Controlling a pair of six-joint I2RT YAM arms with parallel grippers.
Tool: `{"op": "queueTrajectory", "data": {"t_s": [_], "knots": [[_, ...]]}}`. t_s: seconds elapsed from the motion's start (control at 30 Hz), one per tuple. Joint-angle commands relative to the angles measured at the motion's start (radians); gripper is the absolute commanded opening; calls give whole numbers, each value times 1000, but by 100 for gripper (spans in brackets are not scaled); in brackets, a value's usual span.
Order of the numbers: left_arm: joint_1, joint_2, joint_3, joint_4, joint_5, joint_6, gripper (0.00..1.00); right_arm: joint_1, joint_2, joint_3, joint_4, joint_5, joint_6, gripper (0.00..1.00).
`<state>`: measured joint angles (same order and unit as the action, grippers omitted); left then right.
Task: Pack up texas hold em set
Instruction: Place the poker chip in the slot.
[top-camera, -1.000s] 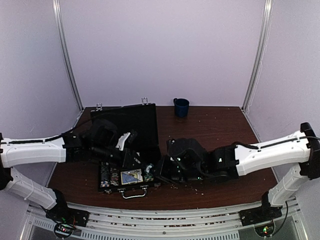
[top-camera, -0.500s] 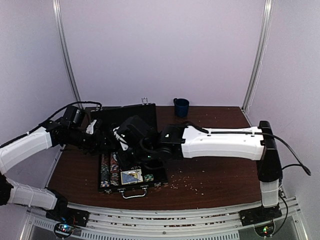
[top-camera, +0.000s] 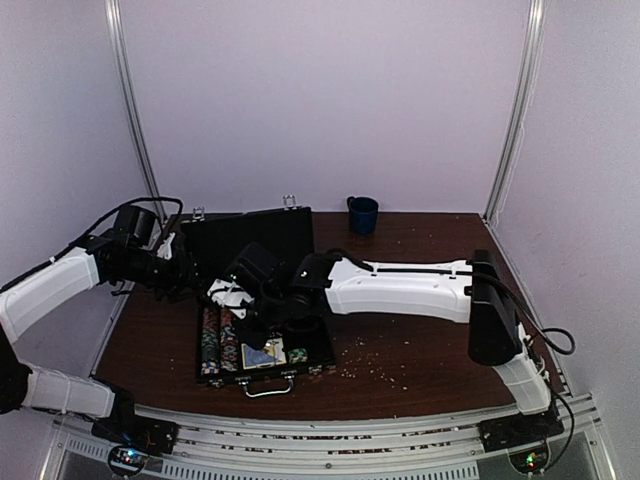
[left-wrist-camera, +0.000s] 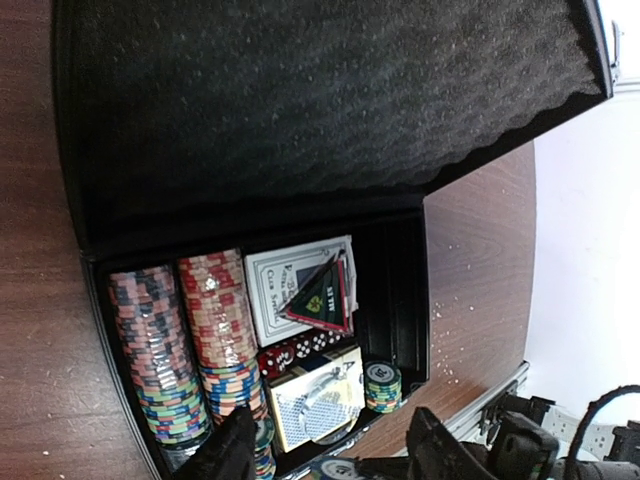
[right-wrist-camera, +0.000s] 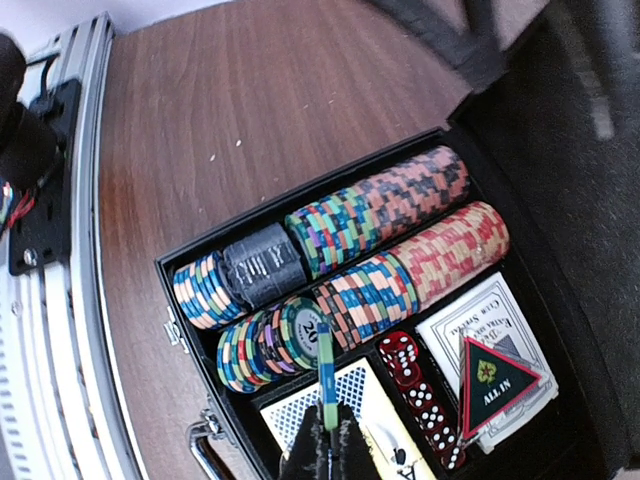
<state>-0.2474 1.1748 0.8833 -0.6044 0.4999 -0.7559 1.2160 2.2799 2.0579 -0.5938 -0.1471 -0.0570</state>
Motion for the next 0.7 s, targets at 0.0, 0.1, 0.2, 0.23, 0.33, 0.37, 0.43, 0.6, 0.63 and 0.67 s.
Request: {"op": "queueTrajectory", "data": {"t_s": [0.0, 0.1, 0.2, 0.23, 0.33, 0.37, 0.43, 0.6, 0.63, 0.67], "knots": [[7, -25, 34, 7, -51, -17, 53, -1, 46, 53, -25, -55, -141, 0], [7, -37, 32, 2, -64, -27, 53, 0, 61, 61, -6, -84, -175, 0], [7, -56, 32, -8, -85, -37, 53, 0, 79, 70, 16, -87, -200, 0], [7, -63, 34, -11, -92, -40, 53, -1, 88, 78, 17, -79, -210, 0], [7, -85, 32, -11, -107, -53, 53, -2, 108, 91, 15, -36, -242, 0], [8, -90, 32, -11, -110, -58, 53, -1, 112, 91, 14, -23, -256, 0], [8, -97, 32, -12, -116, -65, 53, -5, 117, 87, 14, -1, -282, 0], [8, -119, 31, -16, -129, -86, 53, -22, 125, 78, 20, 26, -312, 0], [7, -124, 30, -17, -133, -90, 53, -26, 127, 77, 23, 23, -312, 0], [7, -130, 31, -19, -136, -93, 53, -29, 131, 81, 24, 17, -315, 0]]}}
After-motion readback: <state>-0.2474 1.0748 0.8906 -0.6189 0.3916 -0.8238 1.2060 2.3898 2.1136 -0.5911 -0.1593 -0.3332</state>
